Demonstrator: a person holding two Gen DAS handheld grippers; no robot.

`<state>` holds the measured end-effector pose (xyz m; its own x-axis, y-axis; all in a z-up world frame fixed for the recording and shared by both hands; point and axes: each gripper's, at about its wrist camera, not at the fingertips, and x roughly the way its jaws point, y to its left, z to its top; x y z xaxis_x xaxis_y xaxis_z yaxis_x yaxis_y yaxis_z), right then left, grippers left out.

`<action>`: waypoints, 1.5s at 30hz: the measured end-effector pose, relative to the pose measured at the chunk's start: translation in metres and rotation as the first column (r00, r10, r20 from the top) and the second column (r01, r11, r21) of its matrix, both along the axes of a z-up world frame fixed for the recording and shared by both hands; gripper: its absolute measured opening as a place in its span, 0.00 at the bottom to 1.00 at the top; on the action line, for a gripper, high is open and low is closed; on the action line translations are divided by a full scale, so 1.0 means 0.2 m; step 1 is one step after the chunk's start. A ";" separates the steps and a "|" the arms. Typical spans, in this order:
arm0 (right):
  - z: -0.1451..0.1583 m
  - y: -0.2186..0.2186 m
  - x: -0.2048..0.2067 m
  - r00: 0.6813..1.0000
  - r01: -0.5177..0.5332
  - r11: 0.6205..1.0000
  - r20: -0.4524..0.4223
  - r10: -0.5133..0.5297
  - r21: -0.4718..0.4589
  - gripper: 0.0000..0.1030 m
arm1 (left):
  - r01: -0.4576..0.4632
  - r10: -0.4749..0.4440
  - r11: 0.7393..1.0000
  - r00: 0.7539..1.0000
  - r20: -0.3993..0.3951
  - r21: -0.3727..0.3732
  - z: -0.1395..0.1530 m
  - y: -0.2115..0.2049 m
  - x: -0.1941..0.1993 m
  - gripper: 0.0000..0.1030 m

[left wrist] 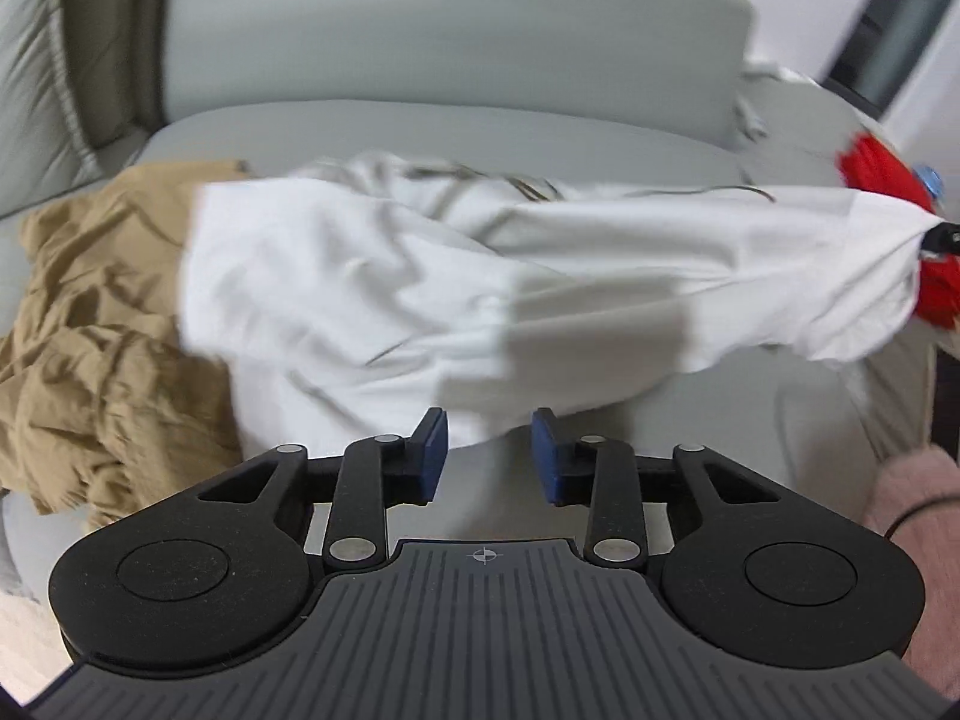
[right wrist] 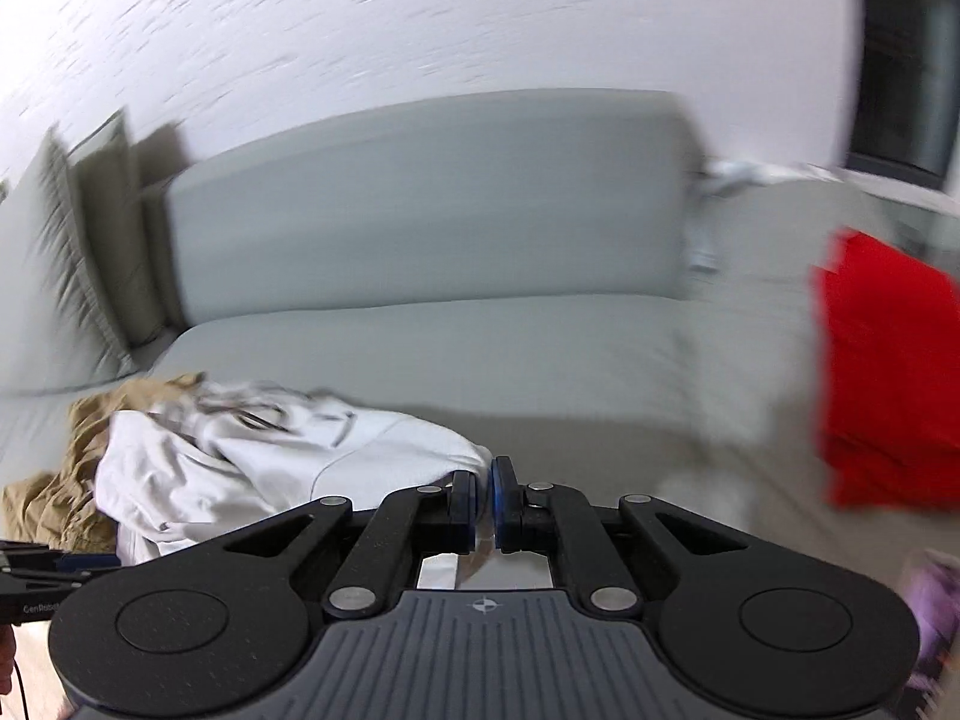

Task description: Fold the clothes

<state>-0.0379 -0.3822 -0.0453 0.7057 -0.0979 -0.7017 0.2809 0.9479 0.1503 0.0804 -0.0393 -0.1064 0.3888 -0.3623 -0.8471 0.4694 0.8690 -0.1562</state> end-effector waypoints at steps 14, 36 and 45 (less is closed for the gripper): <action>-0.24 0.11 -0.23 0.984 -0.070 0.997 -0.163 0.075 0.032 0.47 | -0.076 0.086 0.989 0.993 -0.076 0.126 -0.14 -0.20 -0.25 0.68; -0.50 0.07 -0.20 0.965 -0.007 0.991 -0.260 0.042 0.133 0.57 | 0.046 -0.047 0.999 0.974 -0.220 -0.008 -0.33 -0.73 -0.22 0.78; -0.44 -0.08 -0.35 0.973 0.052 0.998 -0.226 -0.044 0.029 0.57 | 0.178 -0.184 0.983 0.973 -0.141 -0.049 -0.24 -1.16 -0.35 0.77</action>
